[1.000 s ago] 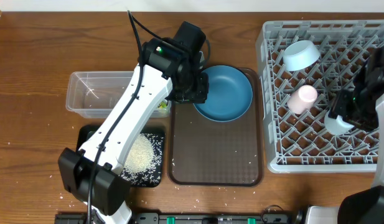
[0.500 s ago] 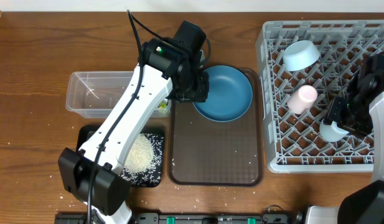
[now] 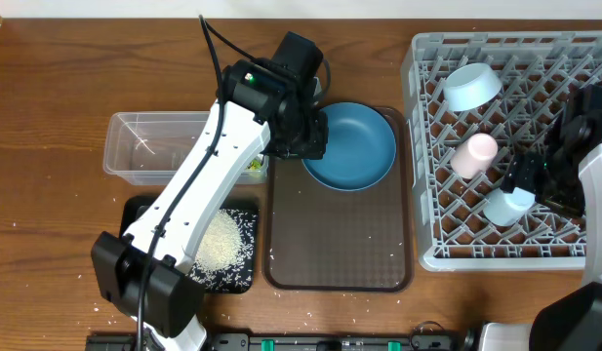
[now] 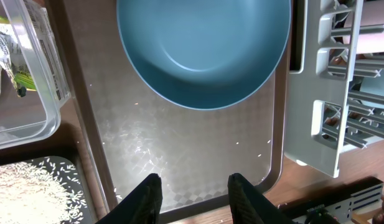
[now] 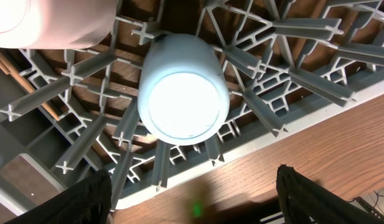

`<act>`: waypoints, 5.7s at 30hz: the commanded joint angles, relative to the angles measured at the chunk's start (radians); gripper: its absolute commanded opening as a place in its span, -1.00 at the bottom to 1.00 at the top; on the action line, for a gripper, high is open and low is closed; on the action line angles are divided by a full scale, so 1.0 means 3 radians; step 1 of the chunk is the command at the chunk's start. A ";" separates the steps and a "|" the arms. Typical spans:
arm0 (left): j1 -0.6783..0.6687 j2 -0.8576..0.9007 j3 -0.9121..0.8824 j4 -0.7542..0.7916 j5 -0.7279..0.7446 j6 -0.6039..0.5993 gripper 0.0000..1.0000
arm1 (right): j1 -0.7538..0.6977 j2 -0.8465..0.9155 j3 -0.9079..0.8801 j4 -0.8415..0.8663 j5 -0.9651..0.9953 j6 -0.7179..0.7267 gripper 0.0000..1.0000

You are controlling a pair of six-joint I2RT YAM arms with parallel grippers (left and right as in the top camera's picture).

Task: Sort waste into correct bins and load items into the dishwasher rack
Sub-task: 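Place light-blue cup upside down in the rack with right gripper, then reach right gripper to the blue plate rim and grasp it, then lift blue plate with right gripper and stand it in the rack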

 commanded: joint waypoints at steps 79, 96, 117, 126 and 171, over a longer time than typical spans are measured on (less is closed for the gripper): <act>0.2153 -0.0590 0.0043 -0.0215 -0.0493 0.0158 0.89 | 0.3403 0.1386 -0.0053 0.2488 0.0113 0.0010 -0.80; 0.2153 -0.0590 0.0043 -0.0215 -0.0493 0.0158 0.90 | 0.3401 0.1386 -0.0053 0.2328 0.0104 0.0010 -0.90; 0.2153 -0.0590 0.0043 -0.0215 -0.0493 0.0158 0.89 | 0.2195 -0.0605 0.0590 0.1678 -0.1878 -0.0193 -0.98; 0.2153 -0.0590 0.0043 -0.0215 -0.0493 0.0158 0.89 | -0.0081 -0.0750 0.0586 0.1550 -0.4260 -0.0524 -0.98; 0.2153 -0.0590 0.0043 -0.0215 -0.0495 0.0158 0.90 | -0.2205 0.1181 0.0587 0.1459 -0.3871 -0.0038 -0.81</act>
